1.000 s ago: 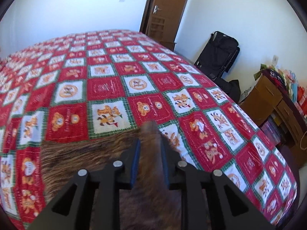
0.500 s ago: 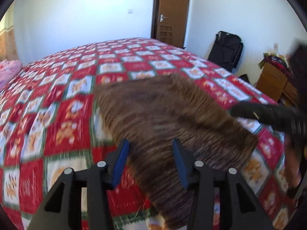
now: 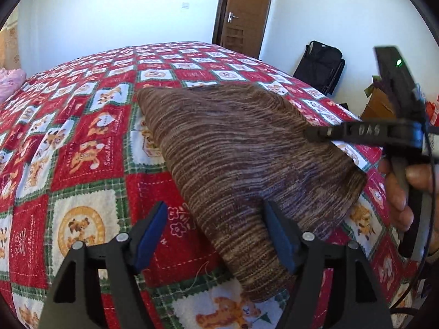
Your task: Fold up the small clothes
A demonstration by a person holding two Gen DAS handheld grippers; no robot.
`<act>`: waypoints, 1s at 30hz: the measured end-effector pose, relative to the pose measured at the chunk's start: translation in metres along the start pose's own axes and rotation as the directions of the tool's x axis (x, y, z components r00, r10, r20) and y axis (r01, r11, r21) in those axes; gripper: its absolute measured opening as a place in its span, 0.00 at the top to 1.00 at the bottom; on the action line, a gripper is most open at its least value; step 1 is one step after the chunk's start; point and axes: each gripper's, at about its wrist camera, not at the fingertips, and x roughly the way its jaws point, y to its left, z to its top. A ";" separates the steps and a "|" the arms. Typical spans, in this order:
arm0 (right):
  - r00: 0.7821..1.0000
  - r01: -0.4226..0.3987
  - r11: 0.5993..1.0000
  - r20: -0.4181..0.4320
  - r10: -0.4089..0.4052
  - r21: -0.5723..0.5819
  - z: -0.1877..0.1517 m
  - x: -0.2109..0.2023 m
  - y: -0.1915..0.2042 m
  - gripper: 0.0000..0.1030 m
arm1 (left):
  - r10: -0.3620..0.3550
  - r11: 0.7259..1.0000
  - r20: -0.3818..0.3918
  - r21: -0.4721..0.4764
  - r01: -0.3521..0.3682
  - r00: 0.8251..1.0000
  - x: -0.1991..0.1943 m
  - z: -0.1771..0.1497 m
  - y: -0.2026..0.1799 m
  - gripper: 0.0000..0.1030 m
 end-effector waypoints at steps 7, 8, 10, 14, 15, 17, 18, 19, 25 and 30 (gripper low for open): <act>0.986 -0.159 0.966 -0.086 0.144 -0.206 0.019 0.033 0.043 0.62 | 0.015 1.000 0.003 -0.016 -0.015 1.000 0.000 -0.003 0.002 0.18; 0.986 -0.130 0.975 -0.129 0.108 -0.182 0.019 0.050 0.036 0.62 | 0.022 1.000 0.003 -0.010 -0.022 1.000 0.000 -0.003 0.001 0.18; 0.983 -0.097 0.986 -0.169 0.074 -0.132 0.020 0.073 0.016 0.62 | 0.027 1.000 -0.002 -0.003 -0.027 1.000 0.001 -0.004 -0.001 0.15; 0.989 -0.122 0.991 -0.096 0.116 -0.059 0.023 0.046 -0.006 0.62 | 0.011 1.000 -0.011 -0.020 -0.011 1.000 0.002 -0.004 0.004 0.13; 0.993 -0.108 0.992 -0.059 0.104 -0.072 0.020 0.030 -0.007 0.62 | 0.008 1.000 -0.010 -0.024 -0.009 1.000 0.001 -0.004 0.004 0.13; 0.986 -0.164 0.981 -0.030 0.161 -0.106 0.008 0.008 -0.003 0.62 | 0.003 1.000 -0.011 -0.029 -0.004 1.000 0.002 -0.004 0.005 0.13; 0.979 -0.205 0.971 -0.033 0.203 -0.126 0.001 -0.001 -0.001 0.62 | 0.001 0.999 -0.009 -0.033 -0.001 1.000 0.001 -0.004 0.006 0.13; 0.970 -0.242 0.956 -0.054 0.237 -0.164 -0.011 -0.009 0.004 0.62 | 0.001 0.999 -0.009 -0.034 -0.001 1.000 0.001 -0.004 0.006 0.12; 0.979 -0.188 0.955 -0.126 0.163 -0.228 -0.054 -0.001 -0.003 0.62 | 0.026 0.999 -0.014 -0.024 -0.027 1.000 0.002 -0.004 0.004 0.07; 0.977 -0.175 0.957 -0.162 0.139 -0.233 -0.046 0.004 0.000 0.62 | 0.058 0.998 -0.017 -0.013 -0.058 0.998 0.002 -0.005 0.001 0.04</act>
